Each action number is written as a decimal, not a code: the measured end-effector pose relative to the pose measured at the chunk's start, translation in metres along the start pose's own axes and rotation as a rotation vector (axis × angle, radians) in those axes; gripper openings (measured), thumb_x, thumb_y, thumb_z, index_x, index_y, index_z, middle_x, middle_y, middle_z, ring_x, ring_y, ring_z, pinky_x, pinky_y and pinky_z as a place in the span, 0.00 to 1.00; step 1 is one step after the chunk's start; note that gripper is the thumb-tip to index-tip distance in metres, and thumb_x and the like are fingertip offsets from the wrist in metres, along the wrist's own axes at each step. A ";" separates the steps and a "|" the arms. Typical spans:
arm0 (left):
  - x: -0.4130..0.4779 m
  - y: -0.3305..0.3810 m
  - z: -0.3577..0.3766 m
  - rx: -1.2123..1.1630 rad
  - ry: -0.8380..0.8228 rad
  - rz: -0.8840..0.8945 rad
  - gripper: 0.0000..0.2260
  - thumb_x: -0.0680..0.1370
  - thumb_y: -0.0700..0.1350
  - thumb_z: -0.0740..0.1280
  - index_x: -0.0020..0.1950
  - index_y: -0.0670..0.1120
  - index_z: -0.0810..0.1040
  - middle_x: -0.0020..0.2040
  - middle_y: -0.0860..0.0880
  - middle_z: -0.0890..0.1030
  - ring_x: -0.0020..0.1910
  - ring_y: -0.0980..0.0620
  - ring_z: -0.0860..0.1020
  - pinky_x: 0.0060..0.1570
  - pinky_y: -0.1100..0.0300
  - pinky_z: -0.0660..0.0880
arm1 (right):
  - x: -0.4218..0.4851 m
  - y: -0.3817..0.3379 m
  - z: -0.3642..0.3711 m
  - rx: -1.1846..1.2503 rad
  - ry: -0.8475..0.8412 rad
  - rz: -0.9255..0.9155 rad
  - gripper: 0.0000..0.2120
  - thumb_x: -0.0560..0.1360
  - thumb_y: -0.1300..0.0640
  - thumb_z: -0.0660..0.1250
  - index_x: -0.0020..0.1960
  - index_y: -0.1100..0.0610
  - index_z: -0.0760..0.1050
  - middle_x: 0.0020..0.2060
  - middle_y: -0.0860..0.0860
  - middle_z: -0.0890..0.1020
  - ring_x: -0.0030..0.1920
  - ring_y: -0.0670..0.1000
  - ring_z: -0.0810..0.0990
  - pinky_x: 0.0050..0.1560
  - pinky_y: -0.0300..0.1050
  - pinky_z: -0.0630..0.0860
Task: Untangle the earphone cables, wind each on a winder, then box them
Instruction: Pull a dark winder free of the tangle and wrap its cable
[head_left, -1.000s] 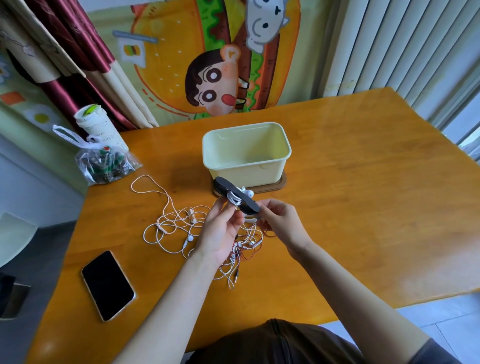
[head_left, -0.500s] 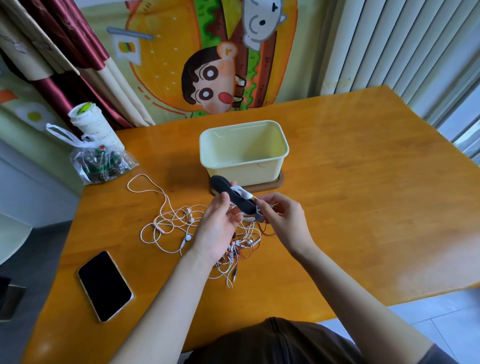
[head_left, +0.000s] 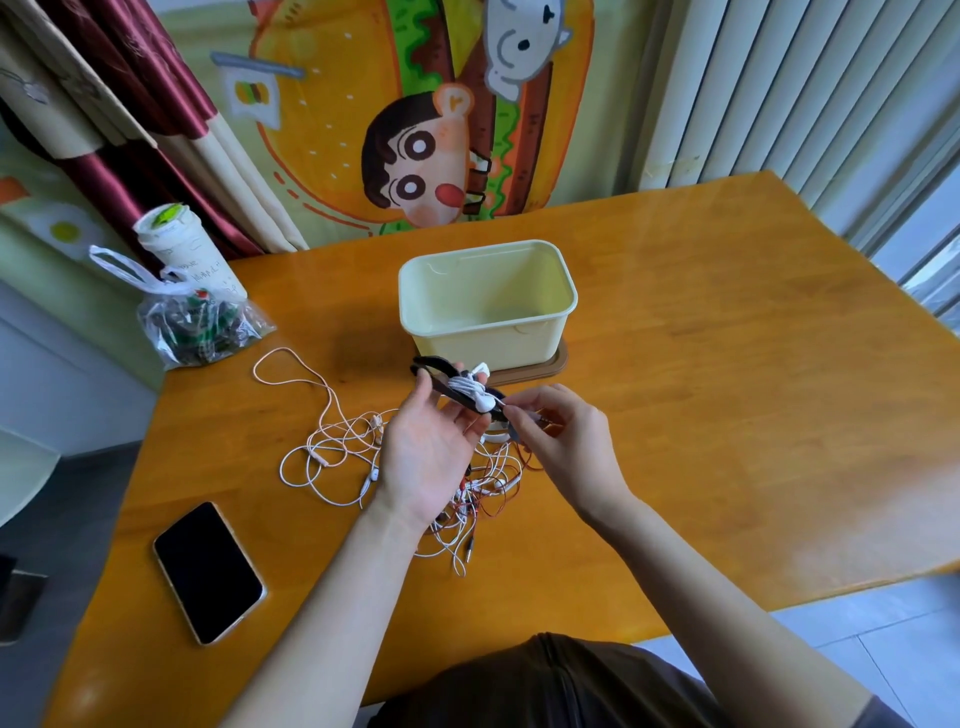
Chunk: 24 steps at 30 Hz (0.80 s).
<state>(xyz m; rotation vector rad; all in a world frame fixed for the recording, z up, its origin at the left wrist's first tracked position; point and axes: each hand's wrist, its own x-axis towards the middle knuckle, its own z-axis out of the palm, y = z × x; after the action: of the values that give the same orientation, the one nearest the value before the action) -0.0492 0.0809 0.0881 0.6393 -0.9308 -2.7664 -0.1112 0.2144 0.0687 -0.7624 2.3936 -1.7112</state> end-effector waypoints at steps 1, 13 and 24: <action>0.000 0.001 0.000 0.001 -0.001 0.012 0.15 0.78 0.52 0.59 0.54 0.43 0.75 0.50 0.45 0.79 0.45 0.52 0.77 0.48 0.60 0.70 | 0.000 -0.001 0.000 -0.021 -0.005 -0.018 0.02 0.74 0.57 0.70 0.45 0.51 0.81 0.37 0.43 0.78 0.37 0.43 0.77 0.39 0.32 0.71; 0.001 -0.007 -0.008 0.241 0.058 0.109 0.12 0.70 0.39 0.67 0.53 0.42 0.75 0.55 0.40 0.78 0.54 0.47 0.77 0.53 0.61 0.75 | 0.007 -0.018 -0.007 0.634 -0.037 0.547 0.02 0.73 0.62 0.69 0.43 0.59 0.80 0.27 0.48 0.78 0.29 0.43 0.76 0.33 0.33 0.75; -0.003 -0.008 -0.003 0.427 0.078 0.137 0.14 0.72 0.31 0.68 0.53 0.46 0.80 0.52 0.45 0.80 0.51 0.49 0.80 0.46 0.63 0.78 | 0.012 -0.021 -0.003 1.023 0.114 0.671 0.04 0.73 0.63 0.69 0.48 0.60 0.78 0.32 0.50 0.81 0.28 0.42 0.77 0.31 0.30 0.75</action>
<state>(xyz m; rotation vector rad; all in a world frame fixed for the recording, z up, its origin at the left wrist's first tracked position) -0.0455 0.0870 0.0823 0.7044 -1.5023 -2.4182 -0.1161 0.2065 0.0910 0.2589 1.2086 -2.2181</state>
